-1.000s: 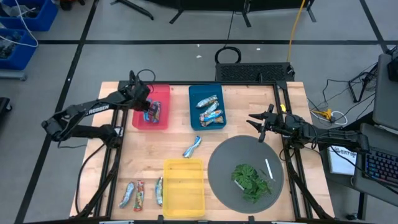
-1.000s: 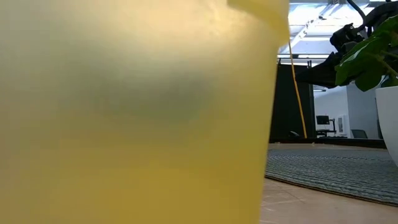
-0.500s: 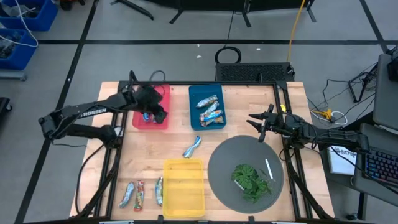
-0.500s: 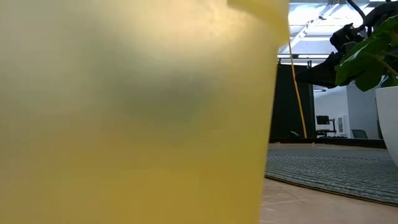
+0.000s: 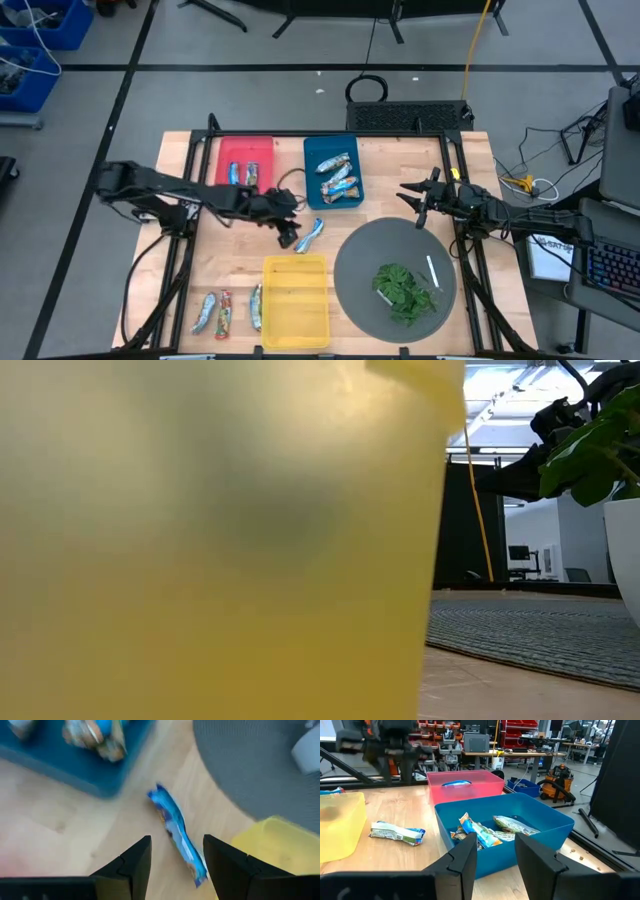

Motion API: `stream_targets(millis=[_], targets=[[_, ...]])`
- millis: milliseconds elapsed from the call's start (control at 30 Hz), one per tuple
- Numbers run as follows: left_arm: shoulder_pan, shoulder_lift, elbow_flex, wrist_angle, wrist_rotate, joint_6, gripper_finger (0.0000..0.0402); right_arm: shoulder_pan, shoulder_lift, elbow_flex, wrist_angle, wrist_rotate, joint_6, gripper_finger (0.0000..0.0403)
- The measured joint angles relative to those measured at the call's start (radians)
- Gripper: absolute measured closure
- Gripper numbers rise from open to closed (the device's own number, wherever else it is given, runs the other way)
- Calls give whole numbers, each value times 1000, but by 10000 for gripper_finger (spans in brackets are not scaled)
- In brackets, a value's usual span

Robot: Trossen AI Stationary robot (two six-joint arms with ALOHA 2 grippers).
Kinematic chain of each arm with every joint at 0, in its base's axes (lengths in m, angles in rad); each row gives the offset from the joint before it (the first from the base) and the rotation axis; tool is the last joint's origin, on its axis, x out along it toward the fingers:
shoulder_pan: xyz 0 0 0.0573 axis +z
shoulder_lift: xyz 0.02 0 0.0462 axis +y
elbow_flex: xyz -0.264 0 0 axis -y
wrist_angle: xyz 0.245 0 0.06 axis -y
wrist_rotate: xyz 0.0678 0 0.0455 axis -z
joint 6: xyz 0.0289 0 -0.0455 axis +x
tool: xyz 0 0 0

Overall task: Pick and place Granola Bars by type
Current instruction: Put the blue granola bar into the red bin

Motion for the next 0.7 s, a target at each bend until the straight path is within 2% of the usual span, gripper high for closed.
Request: stream_targets(millis=[200,333,500,700], targets=[[9,178,66,8,35,9,218,0,2,0,-3,0,0,277],[31,255,88,28,114,8,218,0,2,0,-2,0,0,277],[40,312,91,96,190,-1,218,0,4,0,-2,0,0,278],[40,358,91,90,187,-64,218,0,6,0,-1,0,0,278]])
